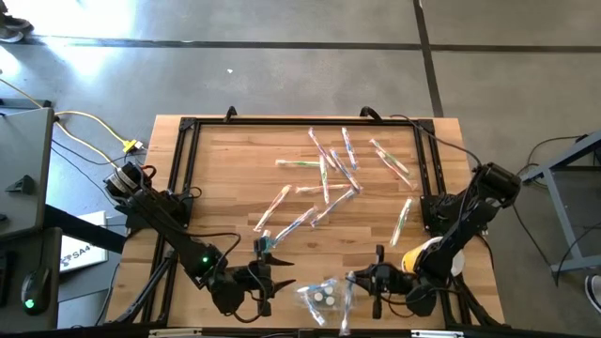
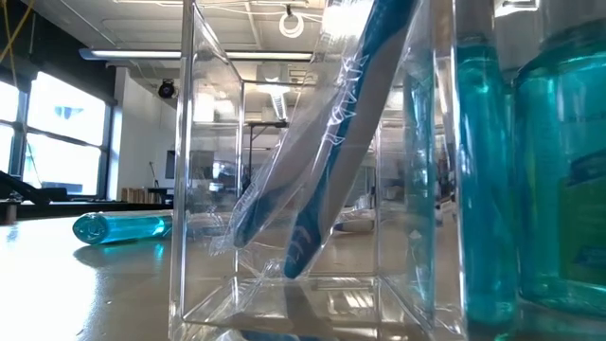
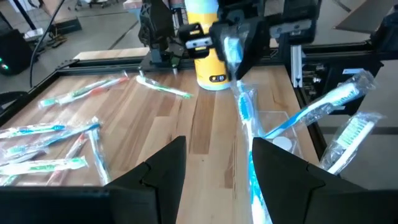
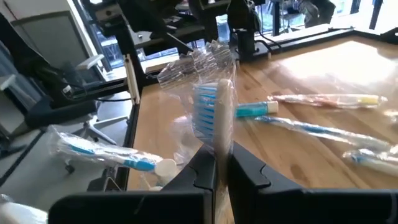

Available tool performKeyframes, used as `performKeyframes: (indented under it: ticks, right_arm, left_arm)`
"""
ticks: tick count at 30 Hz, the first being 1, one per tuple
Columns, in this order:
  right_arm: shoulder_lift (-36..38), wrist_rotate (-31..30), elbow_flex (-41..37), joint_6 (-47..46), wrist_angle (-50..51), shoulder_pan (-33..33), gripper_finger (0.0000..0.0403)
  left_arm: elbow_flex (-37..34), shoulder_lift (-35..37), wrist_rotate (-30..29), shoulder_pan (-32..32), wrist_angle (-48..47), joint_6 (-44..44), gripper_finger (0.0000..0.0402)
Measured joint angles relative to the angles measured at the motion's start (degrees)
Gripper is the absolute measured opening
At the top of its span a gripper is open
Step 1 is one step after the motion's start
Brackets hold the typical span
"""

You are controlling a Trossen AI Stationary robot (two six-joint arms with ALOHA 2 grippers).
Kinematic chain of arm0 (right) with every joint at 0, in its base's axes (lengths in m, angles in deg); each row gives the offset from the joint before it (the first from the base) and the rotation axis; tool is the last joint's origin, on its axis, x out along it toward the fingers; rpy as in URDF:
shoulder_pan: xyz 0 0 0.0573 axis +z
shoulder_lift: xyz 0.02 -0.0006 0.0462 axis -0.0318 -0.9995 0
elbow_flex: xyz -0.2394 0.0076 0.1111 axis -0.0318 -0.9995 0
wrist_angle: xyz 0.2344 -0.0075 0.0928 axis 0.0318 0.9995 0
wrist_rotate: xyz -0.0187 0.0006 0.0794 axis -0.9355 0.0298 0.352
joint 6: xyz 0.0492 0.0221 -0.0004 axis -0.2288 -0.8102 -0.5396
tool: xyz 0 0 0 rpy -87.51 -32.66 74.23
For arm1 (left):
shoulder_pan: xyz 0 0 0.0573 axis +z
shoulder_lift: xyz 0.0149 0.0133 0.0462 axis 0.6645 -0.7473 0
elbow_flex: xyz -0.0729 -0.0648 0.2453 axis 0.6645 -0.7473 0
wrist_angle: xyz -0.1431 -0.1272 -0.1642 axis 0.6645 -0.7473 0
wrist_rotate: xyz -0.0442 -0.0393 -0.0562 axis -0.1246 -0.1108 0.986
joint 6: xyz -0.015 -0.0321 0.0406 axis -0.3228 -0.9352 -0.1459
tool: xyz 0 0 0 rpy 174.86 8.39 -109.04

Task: Pick & Place toothbrushing station
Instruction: Put the blue toothbrush into the transparent organizer

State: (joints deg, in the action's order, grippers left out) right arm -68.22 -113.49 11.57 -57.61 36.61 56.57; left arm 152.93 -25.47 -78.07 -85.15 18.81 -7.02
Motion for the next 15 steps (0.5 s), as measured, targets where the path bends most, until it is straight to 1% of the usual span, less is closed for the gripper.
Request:
performKeyframes:
  ticks: [3, 8, 11, 15]
  right_arm:
    - [0.1, 0.2, -0.4, -1.0, 0.1, 0.0, 0.0011]
    - [0.1, 2.8, -0.4, -1.0, -0.1, 0.0, 0.0019]
    - [0.1, 3.5, -0.4, -1.0, -0.1, -0.1, 0.0045]
    - [0.1, 5.3, -0.4, -1.0, 0.2, -0.8, 0.0097]
  left_arm:
    - [0.0, 0.0, 0.0, 0.0, -0.1, 0.0, 0.0177]
    - [0.0, 0.0, 0.0, 0.0, -0.5, 0.0, 0.0177]
    - [0.0, 0.0, 0.0, 0.0, -0.5, 0.0, 0.0177]
    - [0.0, 0.0, 0.4, 0.0, -1.3, -0.1, 0.0177]
